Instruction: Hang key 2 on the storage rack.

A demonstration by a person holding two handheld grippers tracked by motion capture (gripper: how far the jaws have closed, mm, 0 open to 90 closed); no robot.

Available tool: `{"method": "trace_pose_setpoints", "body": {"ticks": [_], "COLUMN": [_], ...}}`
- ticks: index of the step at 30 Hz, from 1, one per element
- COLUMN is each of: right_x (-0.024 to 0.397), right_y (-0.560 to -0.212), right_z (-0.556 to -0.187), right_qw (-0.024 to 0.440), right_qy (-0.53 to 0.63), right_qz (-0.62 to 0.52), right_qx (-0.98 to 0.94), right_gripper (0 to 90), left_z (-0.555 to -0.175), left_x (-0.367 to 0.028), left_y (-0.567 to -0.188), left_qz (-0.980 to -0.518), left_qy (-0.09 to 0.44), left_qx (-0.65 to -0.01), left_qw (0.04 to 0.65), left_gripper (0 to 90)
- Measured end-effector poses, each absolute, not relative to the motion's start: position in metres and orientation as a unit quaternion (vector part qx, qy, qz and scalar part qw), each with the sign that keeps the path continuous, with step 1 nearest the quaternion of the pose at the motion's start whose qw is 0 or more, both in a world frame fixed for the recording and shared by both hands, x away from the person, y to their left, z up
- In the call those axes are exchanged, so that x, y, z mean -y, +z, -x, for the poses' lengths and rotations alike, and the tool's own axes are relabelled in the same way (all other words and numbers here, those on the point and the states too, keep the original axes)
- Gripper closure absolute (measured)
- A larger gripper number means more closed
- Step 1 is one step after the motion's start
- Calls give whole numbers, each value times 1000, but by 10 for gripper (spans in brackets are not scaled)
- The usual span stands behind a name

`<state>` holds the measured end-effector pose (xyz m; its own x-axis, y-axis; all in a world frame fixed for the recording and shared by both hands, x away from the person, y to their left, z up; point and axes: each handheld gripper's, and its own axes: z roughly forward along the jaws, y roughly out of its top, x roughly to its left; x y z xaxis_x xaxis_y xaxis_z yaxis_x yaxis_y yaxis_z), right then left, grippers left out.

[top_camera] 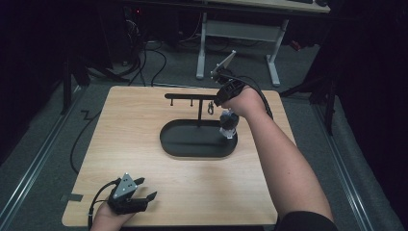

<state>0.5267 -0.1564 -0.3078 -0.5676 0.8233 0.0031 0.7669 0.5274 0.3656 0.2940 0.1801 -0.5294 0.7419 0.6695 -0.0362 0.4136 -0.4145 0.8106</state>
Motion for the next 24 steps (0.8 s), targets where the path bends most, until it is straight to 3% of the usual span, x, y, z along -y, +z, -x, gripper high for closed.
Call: {"method": "trace_pose_setpoints", "body": {"ticks": [14, 24], "right_x": [159, 155], "right_y": [-331, -364], "right_z": [-495, -475], "right_qw": [51, 62], "right_qy": [189, 189], "right_qz": [-446, -435], "right_qx": [-874, -878], "right_gripper": [721, 618], "left_z": [-294, -294], "left_x": [-177, -176], "left_y": [-531, -531], "left_qz": [-831, -833], "left_qy": [149, 148], "left_qx": [-323, -320], "left_qw": [428, 426], "left_gripper": [306, 308]}}
